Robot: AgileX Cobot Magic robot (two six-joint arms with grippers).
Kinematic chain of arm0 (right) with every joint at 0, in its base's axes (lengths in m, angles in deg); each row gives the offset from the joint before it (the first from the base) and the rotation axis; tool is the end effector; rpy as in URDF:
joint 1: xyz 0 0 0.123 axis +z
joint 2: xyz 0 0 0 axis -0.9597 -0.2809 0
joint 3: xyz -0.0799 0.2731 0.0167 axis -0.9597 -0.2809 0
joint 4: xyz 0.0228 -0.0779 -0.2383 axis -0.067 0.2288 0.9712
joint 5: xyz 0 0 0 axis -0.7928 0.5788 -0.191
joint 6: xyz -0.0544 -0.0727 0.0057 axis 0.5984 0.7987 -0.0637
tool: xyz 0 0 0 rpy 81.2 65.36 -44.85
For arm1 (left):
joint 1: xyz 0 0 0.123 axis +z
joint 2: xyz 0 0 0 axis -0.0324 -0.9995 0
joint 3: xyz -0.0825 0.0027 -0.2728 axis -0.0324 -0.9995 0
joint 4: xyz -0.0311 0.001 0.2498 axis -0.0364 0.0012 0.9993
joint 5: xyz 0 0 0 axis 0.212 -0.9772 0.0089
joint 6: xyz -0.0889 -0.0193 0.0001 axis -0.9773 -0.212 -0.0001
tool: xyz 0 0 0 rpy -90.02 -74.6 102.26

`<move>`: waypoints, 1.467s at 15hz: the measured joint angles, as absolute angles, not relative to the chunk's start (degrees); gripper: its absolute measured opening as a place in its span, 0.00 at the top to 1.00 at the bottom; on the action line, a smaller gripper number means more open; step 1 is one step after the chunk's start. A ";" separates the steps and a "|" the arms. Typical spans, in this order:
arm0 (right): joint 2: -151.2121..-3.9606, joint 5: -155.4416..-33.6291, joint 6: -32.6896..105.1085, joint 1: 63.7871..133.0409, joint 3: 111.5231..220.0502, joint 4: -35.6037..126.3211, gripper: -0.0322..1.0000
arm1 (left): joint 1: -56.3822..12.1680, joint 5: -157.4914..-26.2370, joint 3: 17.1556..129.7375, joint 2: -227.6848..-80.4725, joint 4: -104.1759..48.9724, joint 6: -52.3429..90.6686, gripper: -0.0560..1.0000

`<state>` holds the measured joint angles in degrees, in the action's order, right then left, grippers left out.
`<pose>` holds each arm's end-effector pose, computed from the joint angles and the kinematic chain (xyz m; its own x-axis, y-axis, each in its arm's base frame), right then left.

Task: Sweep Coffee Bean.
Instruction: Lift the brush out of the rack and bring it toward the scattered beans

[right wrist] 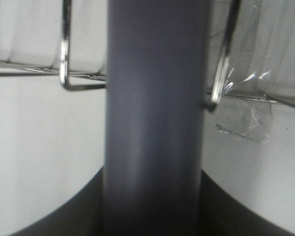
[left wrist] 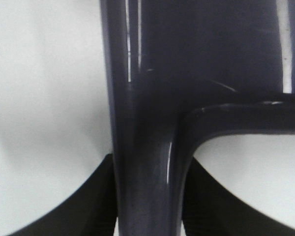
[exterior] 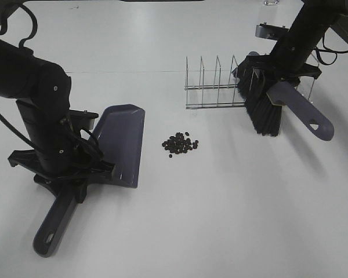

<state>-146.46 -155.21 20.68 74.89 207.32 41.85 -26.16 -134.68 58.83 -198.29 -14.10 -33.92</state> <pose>0.5016 0.0275 0.1321 -0.9918 -0.0783 -0.1010 -0.0956 0.9791 0.1793 0.3032 -0.1613 0.0958 -0.9856 0.1551 0.0671 0.1570 0.9873 0.0232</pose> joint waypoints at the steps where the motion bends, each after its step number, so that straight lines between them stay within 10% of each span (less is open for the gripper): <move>1: -146.40 -155.21 19.88 74.94 207.21 41.85 0.68 | -26.16 -134.68 58.83 -198.29 -14.10 -33.92 0.64; 10: -119.41 -155.38 14.44 75.57 178.85 50.27 0.68 | -26.16 -135.31 58.83 -198.23 -14.10 -35.75 0.64; 22: -123.60 -155.44 1.89 95.23 176.50 73.82 0.68 | -28.57 -138.57 61.01 -198.92 -11.58 -33.92 0.64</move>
<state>-123.60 -155.44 1.89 95.23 176.50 73.82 -28.57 -138.57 61.01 -198.92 -11.58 -33.92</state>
